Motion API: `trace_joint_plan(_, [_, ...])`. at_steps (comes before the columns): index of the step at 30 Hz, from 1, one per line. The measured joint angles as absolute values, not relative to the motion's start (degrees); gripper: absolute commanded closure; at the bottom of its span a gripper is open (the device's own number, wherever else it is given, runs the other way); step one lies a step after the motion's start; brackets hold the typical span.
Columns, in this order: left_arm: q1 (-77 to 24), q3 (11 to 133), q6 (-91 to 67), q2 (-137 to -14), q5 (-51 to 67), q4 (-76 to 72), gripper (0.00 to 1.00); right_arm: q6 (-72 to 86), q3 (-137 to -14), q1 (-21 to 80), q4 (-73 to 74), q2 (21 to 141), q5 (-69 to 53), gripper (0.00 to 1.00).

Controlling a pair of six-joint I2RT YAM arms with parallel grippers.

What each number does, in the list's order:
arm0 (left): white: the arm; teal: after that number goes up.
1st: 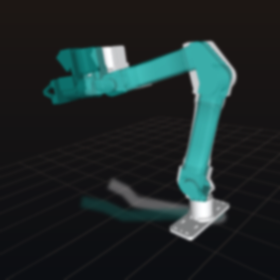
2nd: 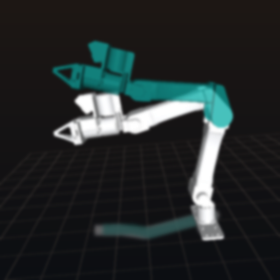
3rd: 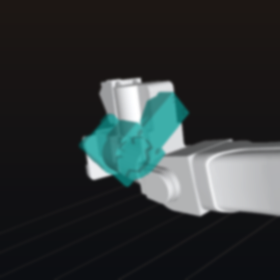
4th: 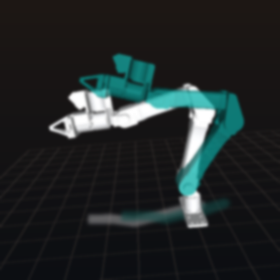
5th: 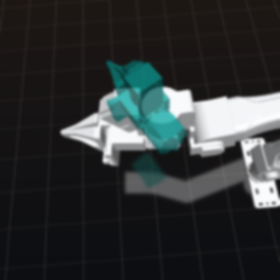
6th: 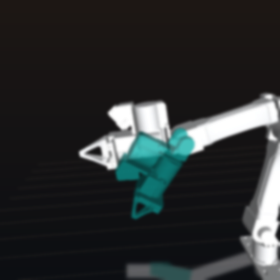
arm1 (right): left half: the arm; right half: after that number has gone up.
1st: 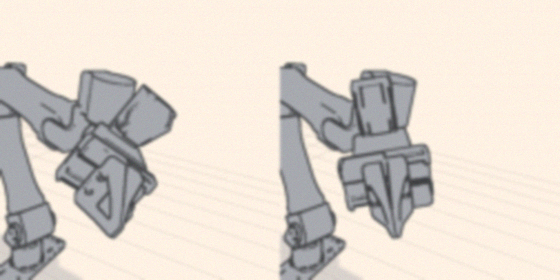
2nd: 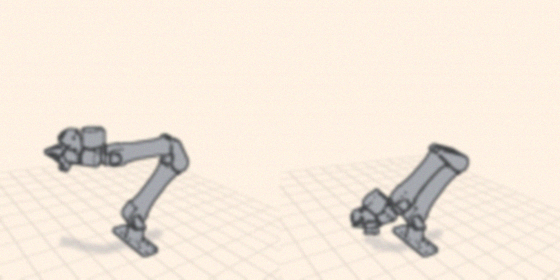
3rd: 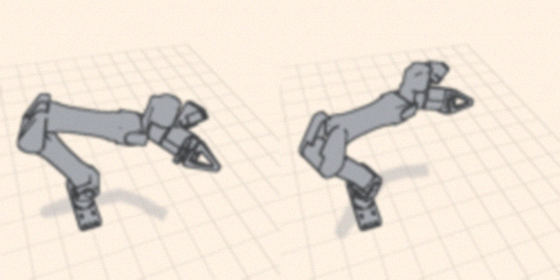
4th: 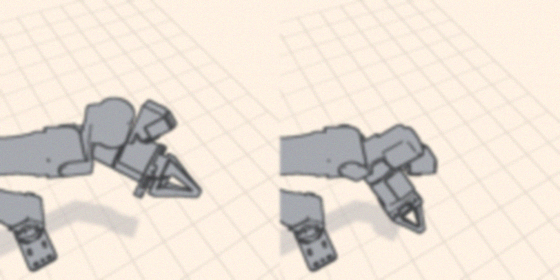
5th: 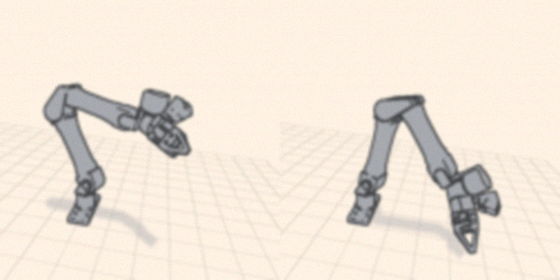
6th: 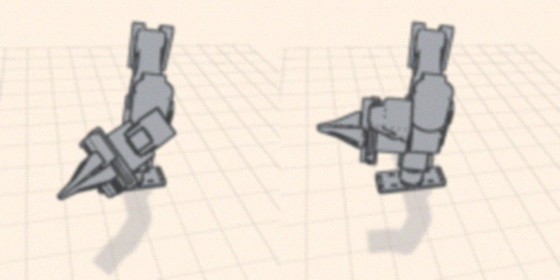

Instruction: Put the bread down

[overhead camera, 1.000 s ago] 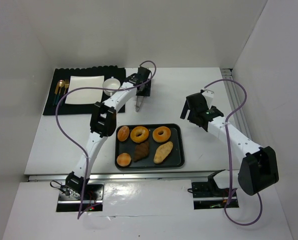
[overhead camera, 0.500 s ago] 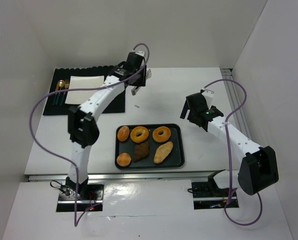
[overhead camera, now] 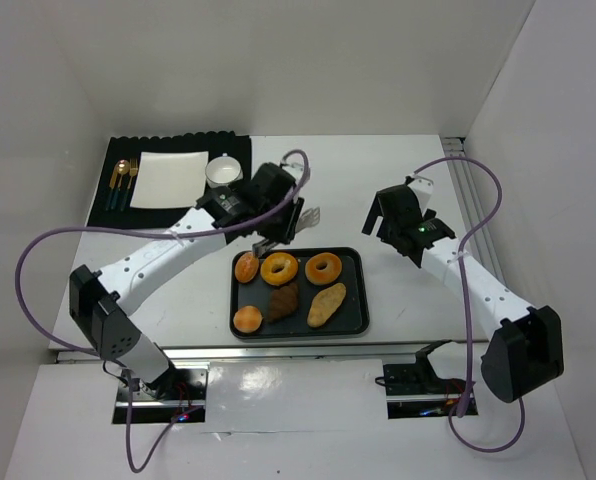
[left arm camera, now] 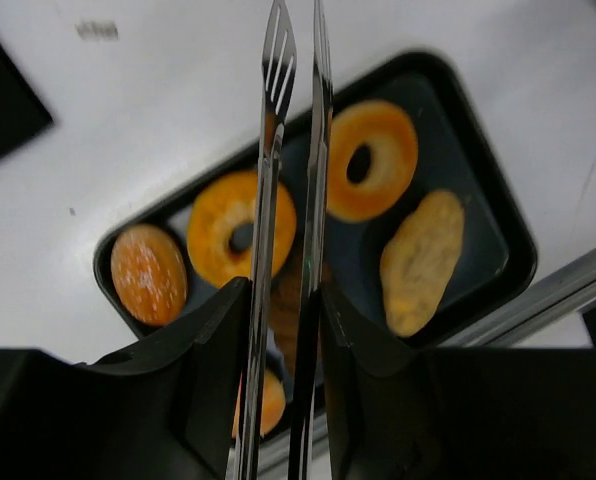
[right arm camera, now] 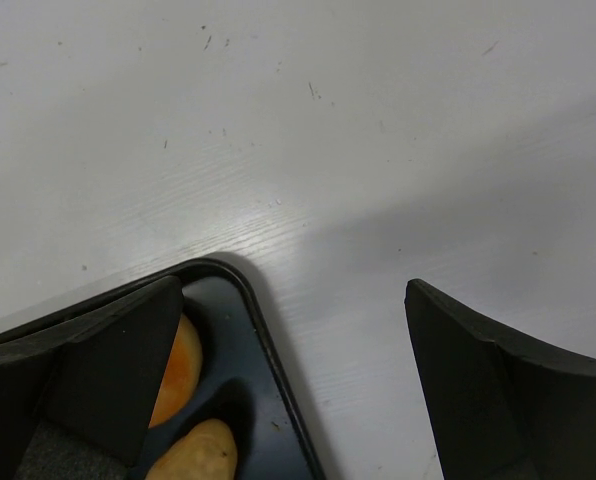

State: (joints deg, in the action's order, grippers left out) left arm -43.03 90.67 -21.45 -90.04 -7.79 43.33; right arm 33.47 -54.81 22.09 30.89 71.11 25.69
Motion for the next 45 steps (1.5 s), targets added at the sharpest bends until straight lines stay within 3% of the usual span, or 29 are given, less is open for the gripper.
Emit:
trace_joint_plan(11, [-50.96,78.39,-29.23,-83.59,-10.85,46.17,0.50,33.32,-55.07,22.09,31.16,70.94,26.13,0.01])
trace_joint_plan(16, [-51.55,78.37,-30.39,-84.27,-12.32,44.91,0.41,33.32,-55.07,22.09,31.16,70.94,26.09,0.01])
trace_joint_plan(25, [-51.59,78.39,-29.93,-88.84,-15.22,43.46,0.42,33.34,-55.07,22.09,31.14,70.94,25.85,0.01])
trace_joint_plan(45, [-51.59,78.41,-27.24,-91.96,-10.28,42.74,0.45,33.58,-55.05,22.09,31.16,70.83,25.80,0.01])
